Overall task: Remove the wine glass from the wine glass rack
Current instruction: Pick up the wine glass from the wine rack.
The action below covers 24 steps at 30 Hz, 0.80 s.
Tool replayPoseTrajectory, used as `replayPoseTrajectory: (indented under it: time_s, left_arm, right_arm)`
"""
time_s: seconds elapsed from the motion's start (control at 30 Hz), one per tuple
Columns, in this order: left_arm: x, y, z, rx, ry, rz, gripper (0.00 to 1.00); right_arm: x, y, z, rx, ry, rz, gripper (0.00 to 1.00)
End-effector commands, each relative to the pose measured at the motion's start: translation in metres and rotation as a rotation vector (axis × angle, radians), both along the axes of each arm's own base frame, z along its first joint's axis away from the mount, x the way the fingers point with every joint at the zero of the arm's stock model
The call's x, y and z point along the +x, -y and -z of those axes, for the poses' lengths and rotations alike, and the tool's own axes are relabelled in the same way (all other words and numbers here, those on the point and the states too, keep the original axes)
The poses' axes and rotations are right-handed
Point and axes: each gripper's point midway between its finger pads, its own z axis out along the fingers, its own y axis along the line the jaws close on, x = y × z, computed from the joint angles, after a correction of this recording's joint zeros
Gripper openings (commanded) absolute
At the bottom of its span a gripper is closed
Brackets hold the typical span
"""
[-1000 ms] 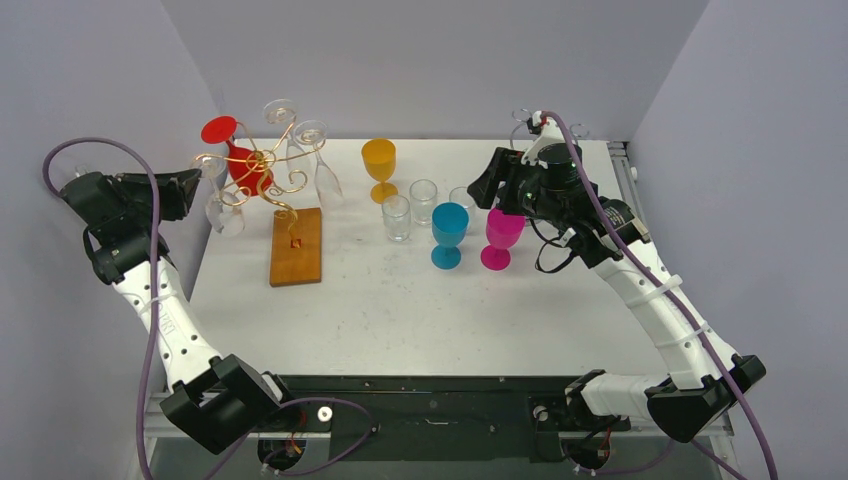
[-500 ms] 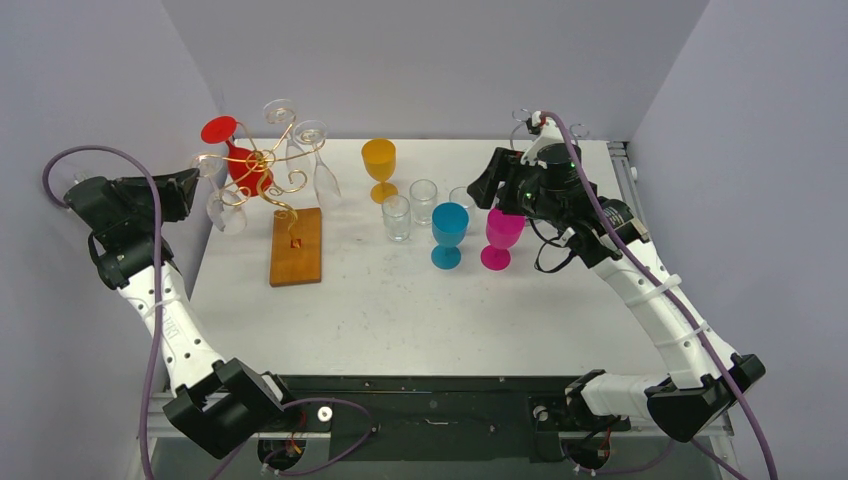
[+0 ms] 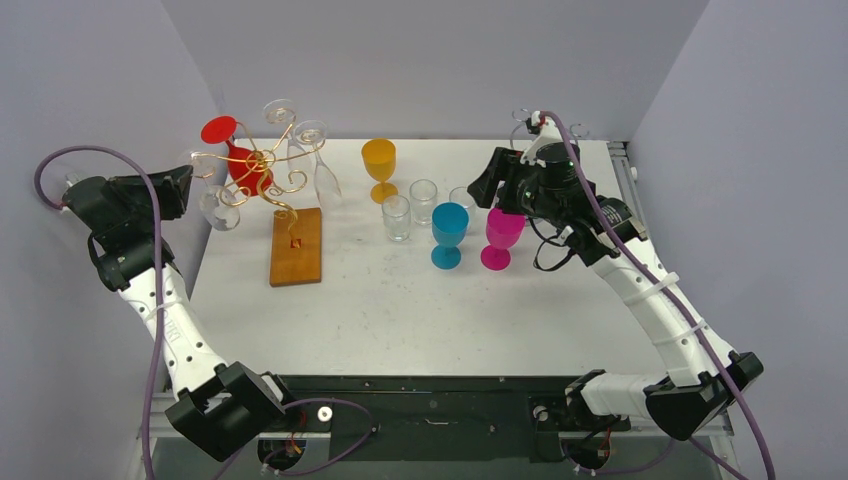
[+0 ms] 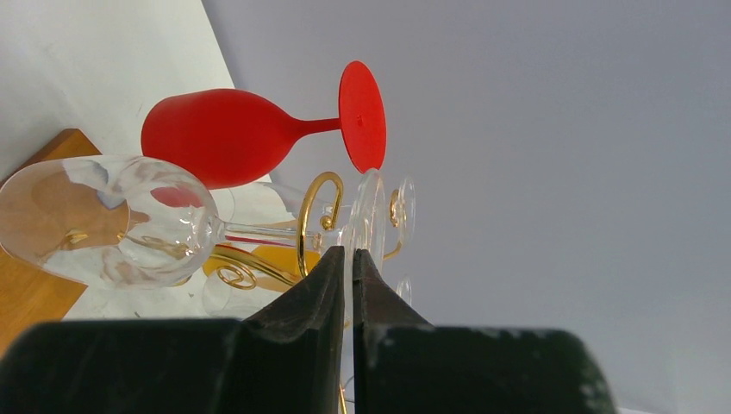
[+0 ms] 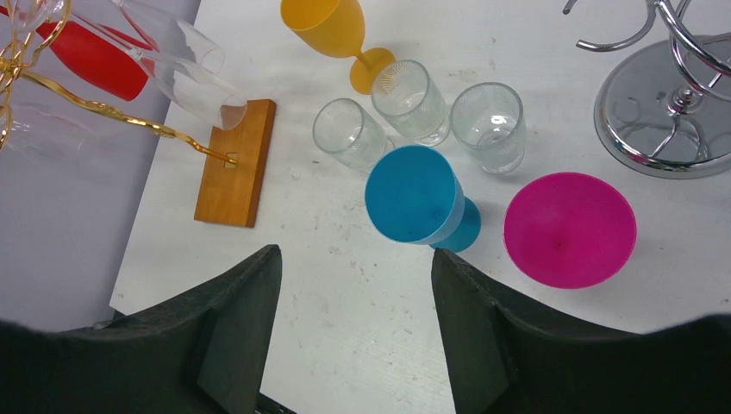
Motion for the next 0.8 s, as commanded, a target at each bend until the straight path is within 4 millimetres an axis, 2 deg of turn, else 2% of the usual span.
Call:
replayPoseTrajectory:
  time_s: [0.0,0.47,0.77]
  left_arm:
    - [0.000,-0.007,-0.034,0.084,0.108,-0.031,0.00]
    - [0.010,-0.015,-0.035,0.098,0.120,-0.037,0.00]
    - [0.022,-0.011,-0.038,0.103,0.133,-0.006,0.00]
  right_arm:
    - [0.007,-0.003,-0.001,0.010,0.020,-0.005,0.60]
    - [0.010,-0.003,0.001,0.011,0.014,-0.007,0.60]
    - [0.010,-0.004,0.002,0.011,0.011,-0.008,0.60]
